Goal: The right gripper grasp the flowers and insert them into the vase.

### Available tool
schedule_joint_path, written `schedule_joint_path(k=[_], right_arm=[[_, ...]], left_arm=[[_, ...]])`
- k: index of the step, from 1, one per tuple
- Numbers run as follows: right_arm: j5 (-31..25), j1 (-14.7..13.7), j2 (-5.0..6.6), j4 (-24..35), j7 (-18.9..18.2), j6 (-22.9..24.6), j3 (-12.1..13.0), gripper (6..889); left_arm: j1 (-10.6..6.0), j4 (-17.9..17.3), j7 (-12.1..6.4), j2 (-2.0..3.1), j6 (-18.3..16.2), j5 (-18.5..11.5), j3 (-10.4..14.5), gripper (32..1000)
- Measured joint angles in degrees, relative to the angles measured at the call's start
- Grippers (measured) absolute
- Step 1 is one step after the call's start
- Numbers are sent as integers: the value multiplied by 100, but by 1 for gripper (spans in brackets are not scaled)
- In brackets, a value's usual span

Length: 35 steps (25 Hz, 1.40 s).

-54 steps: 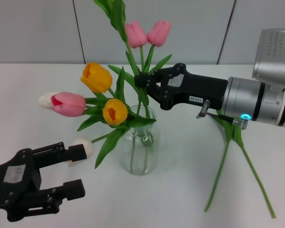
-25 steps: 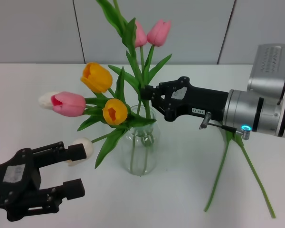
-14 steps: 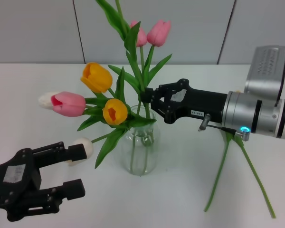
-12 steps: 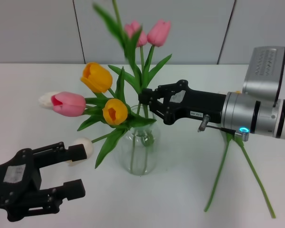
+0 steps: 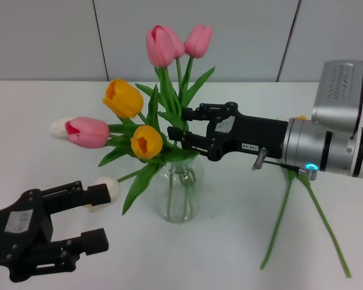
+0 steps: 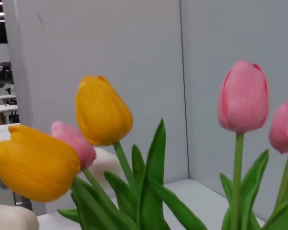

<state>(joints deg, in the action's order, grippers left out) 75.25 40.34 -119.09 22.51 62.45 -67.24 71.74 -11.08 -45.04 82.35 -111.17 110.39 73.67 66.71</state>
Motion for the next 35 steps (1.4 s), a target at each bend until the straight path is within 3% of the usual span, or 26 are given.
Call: schedule_joint_path(k=[6, 16, 18, 22, 23, 25, 31, 35], right_arm=[[-5, -75, 0, 142, -8, -187, -39, 587], [-12, -907, 41, 1323, 586, -755, -105, 715], [-11, -1094, 48, 1485, 713, -1043, -238, 743], [9, -1427, 58, 1595, 831, -1796, -731, 802], [30, -1497, 68, 1593, 883, -2221, -897, 817], [53, -1510, 83, 1586, 888, -2430, -935, 856], [572, -1598, 234, 1631, 896, -3432, -1026, 855], [1128, -1583, 287, 1635, 1019, -3973, -1272, 855]], left_arm=[[15, 4, 0, 16, 0, -3, 0, 801], [65, 4, 0, 45, 10, -38, 0, 801], [70, 4, 0, 45, 14, -43, -8, 801], [74, 4, 0, 45, 19, -53, -17, 801], [74, 4, 0, 45, 20, -53, -18, 801], [76, -5, 0, 43, 25, -55, -18, 801], [114, -26, 0, 47, 34, -55, -18, 801], [120, -44, 0, 49, 37, -55, -18, 801]])
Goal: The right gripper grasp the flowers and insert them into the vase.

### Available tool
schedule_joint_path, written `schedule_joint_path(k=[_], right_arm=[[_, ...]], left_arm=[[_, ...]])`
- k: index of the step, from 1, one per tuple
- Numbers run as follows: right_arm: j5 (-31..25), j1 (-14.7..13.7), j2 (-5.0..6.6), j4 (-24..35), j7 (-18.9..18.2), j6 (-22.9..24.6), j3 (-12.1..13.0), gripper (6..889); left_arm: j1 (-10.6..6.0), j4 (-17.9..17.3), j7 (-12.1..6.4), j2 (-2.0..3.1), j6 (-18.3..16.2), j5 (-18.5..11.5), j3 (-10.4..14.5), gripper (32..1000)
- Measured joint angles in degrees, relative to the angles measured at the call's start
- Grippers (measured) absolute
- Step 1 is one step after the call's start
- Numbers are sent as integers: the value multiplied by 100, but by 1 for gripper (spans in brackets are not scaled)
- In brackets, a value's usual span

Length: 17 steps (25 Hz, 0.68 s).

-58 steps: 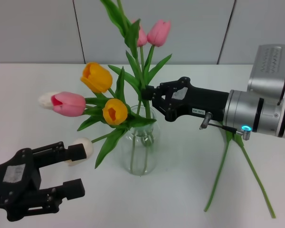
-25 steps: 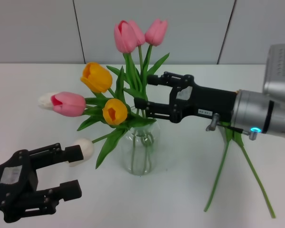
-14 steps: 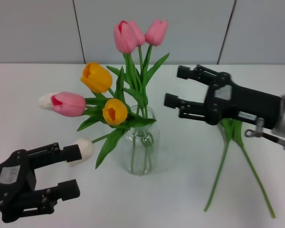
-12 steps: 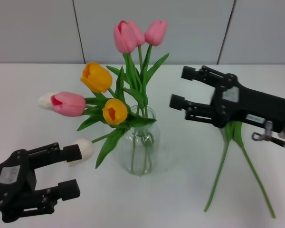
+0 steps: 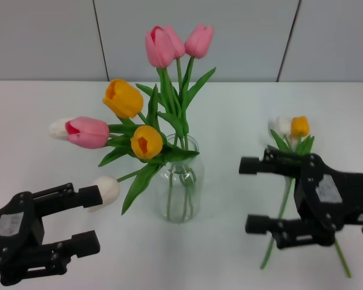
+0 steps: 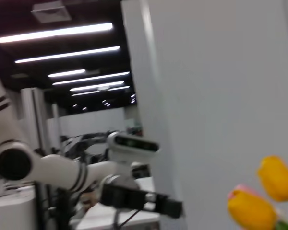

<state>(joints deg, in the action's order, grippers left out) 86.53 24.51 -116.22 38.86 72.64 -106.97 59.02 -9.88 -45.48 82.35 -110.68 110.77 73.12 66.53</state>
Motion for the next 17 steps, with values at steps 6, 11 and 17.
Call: schedule_joint_path(k=[6, 11, 17], right_arm=[[597, 32, 2, -7, 170, -315, -255, 855], [762, 40, -5, -2, 188, -239, -299, 856], [765, 46, -26, 7, 150, -225, -303, 856]], left_arm=[[-8, -5, 0, 3, -1, 0, 0, 801], [-15, -5, 0, 3, -3, 0, 0, 801], [-29, -5, 0, 3, -3, 0, 0, 801]])
